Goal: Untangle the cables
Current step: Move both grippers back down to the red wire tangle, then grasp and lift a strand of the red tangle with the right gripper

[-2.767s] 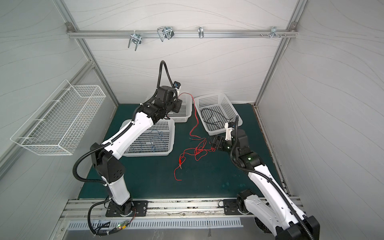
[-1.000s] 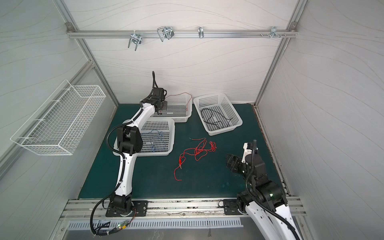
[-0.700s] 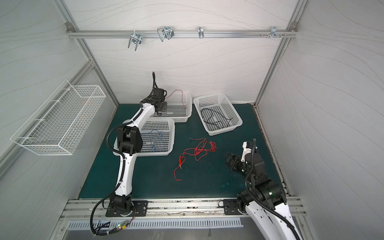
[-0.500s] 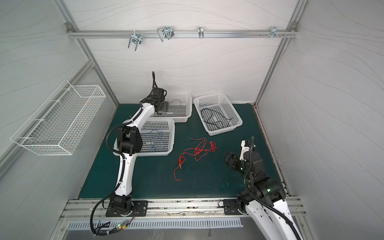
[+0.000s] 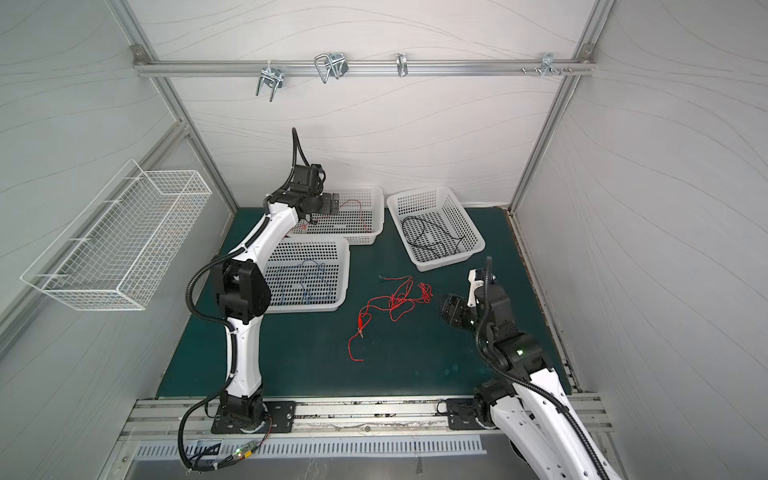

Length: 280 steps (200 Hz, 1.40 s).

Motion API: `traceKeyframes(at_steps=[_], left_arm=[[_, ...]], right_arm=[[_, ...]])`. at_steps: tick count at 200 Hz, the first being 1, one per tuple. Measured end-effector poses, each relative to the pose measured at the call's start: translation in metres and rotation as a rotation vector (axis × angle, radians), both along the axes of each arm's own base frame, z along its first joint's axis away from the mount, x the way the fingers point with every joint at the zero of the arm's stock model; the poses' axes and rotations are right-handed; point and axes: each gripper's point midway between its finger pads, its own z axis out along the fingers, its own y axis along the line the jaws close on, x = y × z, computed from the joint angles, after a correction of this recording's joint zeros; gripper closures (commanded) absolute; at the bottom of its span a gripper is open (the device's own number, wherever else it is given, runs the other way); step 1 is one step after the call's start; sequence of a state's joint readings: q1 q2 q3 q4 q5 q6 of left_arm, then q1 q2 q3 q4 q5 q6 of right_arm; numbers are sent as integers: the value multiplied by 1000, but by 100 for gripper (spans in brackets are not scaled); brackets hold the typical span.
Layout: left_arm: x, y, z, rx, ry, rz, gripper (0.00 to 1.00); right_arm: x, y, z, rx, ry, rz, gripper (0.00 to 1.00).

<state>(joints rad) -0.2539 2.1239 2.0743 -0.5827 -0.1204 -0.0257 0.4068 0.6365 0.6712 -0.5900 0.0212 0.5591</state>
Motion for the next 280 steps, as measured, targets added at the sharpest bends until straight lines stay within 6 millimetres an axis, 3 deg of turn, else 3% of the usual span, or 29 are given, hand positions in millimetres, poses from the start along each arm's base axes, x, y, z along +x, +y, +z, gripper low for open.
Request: traceKeyframes(at_steps=[22,36,64,82,106,164,195,225,257,280], left_arm=[[-28,-30,13,-6,-26,-81,2],[-49,-55,12,-6,-27,-143,3],[-95,-98,-16,-6,20,-248,4],[-124,-115,-39,-15,74,-297,4],[-152,-118,-55,-46,119,-314,4],[-199,-120,-32,-191,80,-304,4],[-221,-125,-39,-228,109,-309,4],[-238,-122,-47,-245,137,-297,4],[-250,-113,-41,-264,121,-277,4],[-253,-109,-33,-277,104,-268,4]], right_arm=[[8,8,-8,-14,27,20,22],[14,12,-16,-27,54,27,24],[28,18,-30,-60,107,31,28],[39,22,-39,-87,128,31,29],[59,27,-53,-123,147,29,31],[107,51,-77,-175,175,80,43],[128,63,-84,-186,173,110,49],[135,67,-102,-200,203,121,56],[134,68,-123,-215,250,125,67],[134,69,-128,-224,255,124,88]])
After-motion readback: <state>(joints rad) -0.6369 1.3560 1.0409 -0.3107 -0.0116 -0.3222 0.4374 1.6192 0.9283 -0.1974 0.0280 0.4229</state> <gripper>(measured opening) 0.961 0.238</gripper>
